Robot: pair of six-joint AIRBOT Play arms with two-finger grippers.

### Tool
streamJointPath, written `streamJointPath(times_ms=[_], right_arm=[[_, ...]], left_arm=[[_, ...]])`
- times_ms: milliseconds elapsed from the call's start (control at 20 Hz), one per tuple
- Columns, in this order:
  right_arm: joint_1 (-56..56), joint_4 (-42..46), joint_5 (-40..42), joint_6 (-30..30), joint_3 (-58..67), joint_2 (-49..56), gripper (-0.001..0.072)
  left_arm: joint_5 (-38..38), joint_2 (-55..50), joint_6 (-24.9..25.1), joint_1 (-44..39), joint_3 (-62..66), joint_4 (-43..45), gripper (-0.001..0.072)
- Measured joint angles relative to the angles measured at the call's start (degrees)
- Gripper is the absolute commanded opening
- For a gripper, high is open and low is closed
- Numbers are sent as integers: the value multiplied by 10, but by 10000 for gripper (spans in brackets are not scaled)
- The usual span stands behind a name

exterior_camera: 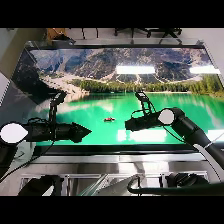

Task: Fold the shirts.

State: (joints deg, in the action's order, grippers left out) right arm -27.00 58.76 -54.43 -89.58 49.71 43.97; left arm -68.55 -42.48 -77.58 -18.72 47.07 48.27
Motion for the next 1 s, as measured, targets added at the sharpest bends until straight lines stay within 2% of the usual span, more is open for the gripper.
streamJointPath(times_ms=[1000], right_arm=[[0, 0, 0, 0, 0, 0, 18]], left_arm=[[12, 0, 0, 0, 0, -2, 19]])
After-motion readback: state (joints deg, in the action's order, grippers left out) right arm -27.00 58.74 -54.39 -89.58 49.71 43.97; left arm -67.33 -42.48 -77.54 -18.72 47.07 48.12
